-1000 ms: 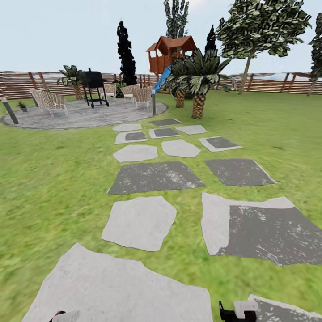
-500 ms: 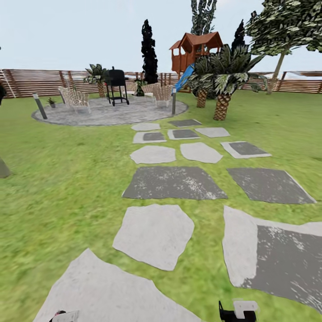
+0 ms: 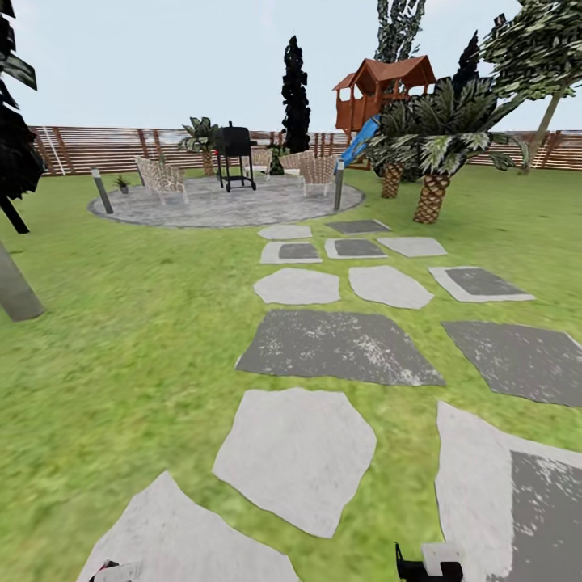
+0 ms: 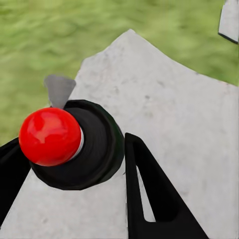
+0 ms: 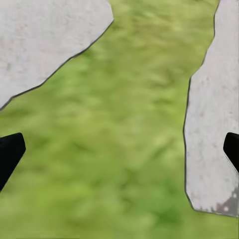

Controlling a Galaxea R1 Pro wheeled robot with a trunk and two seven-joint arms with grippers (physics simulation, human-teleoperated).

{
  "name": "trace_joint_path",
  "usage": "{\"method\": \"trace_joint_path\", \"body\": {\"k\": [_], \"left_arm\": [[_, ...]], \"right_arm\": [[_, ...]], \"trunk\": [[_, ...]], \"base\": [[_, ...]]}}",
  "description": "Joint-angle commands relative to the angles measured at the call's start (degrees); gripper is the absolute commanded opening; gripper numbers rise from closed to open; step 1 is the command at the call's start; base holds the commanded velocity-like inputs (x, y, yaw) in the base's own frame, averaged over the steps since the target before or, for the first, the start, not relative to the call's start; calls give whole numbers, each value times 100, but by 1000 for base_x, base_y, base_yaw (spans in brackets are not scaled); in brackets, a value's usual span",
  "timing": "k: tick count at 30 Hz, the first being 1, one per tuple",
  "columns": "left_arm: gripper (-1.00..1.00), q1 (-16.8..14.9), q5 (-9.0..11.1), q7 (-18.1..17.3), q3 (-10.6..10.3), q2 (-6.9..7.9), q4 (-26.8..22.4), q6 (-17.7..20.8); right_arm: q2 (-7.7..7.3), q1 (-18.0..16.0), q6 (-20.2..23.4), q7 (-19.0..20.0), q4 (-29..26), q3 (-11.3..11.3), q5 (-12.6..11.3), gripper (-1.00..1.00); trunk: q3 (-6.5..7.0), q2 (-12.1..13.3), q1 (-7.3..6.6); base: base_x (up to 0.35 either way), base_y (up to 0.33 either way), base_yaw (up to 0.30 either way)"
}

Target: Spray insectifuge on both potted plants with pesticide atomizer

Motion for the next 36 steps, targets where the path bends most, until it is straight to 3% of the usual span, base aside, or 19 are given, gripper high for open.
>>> {"method": "trace_joint_path", "body": {"k": [1, 36], "left_arm": [[-100, -2, 0, 17, -2, 0, 5, -19], [-100, 0, 0, 17, -2, -8, 5, -19]], "right_arm": [[0, -3, -6, -48, 5, -6, 61, 100], [0, -3, -6, -32, 13, -6, 61, 100]], "trunk": [[-5, -2, 2], [94, -2, 2]], "base": [[339, 0, 3], [339, 0, 52]]}}
